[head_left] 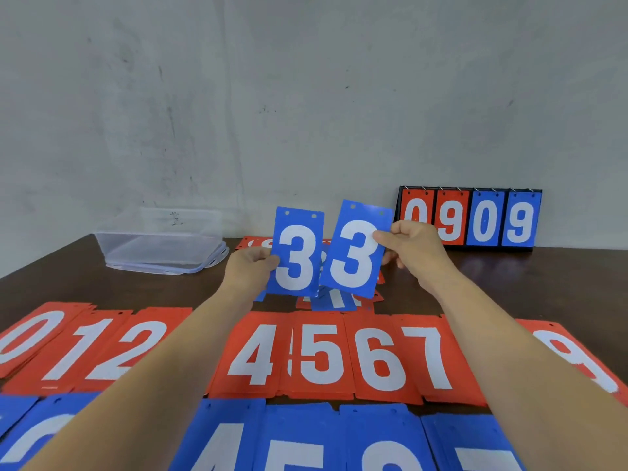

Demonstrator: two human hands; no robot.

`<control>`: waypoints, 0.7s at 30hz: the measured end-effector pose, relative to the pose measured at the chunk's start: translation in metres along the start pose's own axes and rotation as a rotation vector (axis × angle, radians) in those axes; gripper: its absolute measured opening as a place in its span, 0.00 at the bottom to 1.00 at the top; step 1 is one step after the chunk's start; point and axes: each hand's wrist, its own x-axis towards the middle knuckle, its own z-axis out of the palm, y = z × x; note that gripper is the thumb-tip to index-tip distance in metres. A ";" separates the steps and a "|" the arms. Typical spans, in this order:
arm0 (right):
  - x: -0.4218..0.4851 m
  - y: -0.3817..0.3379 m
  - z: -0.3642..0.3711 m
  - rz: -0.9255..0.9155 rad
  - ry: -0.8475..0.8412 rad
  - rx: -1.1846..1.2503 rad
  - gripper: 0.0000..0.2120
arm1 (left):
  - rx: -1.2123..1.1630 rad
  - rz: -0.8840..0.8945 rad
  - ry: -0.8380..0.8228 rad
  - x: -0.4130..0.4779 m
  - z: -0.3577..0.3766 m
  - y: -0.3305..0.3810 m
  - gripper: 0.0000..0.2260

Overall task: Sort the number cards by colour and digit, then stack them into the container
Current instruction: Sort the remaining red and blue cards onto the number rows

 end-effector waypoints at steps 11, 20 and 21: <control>-0.028 -0.010 0.037 -0.011 -0.109 0.090 0.12 | -0.208 -0.098 -0.105 -0.042 0.000 0.005 0.10; -0.032 -0.012 0.064 -0.022 -0.056 0.094 0.12 | -0.065 0.036 -0.120 -0.050 -0.008 0.003 0.05; -0.031 -0.013 0.066 -0.023 -0.062 0.111 0.12 | -0.069 0.036 -0.098 -0.049 -0.011 0.003 0.04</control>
